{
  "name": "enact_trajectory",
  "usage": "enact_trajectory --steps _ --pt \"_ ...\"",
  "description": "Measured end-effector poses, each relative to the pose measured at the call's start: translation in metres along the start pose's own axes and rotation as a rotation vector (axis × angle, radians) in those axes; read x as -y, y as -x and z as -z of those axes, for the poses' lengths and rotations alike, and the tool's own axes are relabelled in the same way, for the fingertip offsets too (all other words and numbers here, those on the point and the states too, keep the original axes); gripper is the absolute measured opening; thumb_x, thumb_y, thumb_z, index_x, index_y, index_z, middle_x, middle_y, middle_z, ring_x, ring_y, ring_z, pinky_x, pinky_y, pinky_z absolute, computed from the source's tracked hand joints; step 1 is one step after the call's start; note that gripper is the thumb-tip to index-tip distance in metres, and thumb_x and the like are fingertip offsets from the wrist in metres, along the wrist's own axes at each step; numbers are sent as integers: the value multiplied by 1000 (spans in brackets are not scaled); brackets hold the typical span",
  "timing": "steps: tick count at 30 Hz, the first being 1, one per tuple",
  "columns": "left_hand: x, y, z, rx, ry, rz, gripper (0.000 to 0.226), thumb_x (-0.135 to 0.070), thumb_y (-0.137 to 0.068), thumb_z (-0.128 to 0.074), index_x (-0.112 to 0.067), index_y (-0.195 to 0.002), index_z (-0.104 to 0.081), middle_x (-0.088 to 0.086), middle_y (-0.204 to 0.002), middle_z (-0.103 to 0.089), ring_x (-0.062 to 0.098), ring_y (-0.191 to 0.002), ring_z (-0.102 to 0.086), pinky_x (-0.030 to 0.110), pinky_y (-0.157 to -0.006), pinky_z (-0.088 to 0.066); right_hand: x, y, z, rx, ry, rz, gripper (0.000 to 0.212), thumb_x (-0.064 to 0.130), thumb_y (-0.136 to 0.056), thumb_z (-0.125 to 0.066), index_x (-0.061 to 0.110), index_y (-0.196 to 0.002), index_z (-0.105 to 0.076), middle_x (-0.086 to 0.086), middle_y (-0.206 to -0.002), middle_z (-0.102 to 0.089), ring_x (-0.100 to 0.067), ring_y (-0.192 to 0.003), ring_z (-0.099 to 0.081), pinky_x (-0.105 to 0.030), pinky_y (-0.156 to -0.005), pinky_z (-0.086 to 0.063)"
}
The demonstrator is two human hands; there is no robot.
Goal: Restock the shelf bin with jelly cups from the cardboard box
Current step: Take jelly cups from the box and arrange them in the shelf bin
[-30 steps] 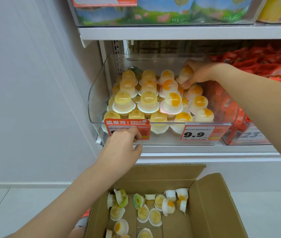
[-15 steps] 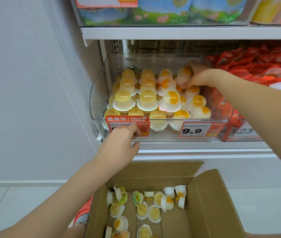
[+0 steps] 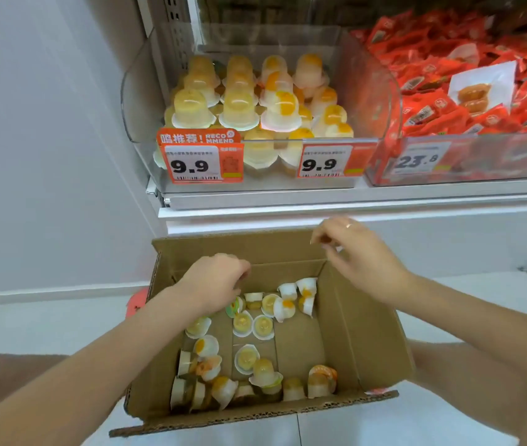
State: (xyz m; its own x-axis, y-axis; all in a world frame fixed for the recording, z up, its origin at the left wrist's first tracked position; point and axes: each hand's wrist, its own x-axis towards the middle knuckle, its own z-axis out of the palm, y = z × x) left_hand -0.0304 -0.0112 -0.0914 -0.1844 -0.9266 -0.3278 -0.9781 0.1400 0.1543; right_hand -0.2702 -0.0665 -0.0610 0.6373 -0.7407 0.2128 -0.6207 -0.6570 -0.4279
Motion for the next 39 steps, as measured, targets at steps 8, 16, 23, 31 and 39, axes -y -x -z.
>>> enact_trajectory --steps 8,16,23,31,39 --pt "3 -39 -127 304 87 106 45 0 -88 -47 -18 -130 -47 8 -125 -54 28 -106 -58 35 -75 -50 -61 49 -144 813 120 -430 33 -3 -91 -42 13 -118 -52 -10 -121 -53 -23 -105 -54 -30 -81 -43" --pt "-32 -130 -204 221 196 23 60 -11 -90 -57 -23 -143 -31 6 -144 -37 30 -132 -36 42 -101 -40 -88 82 -238 1352 393 -285 34 12 -100 -42 15 -133 -50 -12 -138 -47 -29 -125 -46 -39 -100 -42" --pt "-38 -160 -223 158 117 39 56 -24 -90 -60 -21 -139 -33 3 -143 -39 30 -127 -32 40 -99 -37 -90 71 -243 1615 409 -63 48 11 -100 -41 20 -146 -32 -18 -153 -19 -38 -136 -28 -44 -105 -33" --pt "-44 -147 -196 96 163 76 59 -34 -74 -70 -21 -124 -43 4 -123 -54 24 -117 -44 35 -94 -37 -80 65 -218 1315 419 -181 47 20 -93 -54 16 -136 -36 -13 -132 -50 -35 -124 -40 -36 -91 -38" --pt "-29 -89 -83 459 1744 827 16 -34 -82 -57 -18 -84 -55 6 -81 -55 18 -71 -53 31 -67 -47 -45 33 -143 624 -1037 -1150 15 39 -93 -51 27 -101 -50 -7 -100 -54 -22 -87 -59 -34 -68 -56"
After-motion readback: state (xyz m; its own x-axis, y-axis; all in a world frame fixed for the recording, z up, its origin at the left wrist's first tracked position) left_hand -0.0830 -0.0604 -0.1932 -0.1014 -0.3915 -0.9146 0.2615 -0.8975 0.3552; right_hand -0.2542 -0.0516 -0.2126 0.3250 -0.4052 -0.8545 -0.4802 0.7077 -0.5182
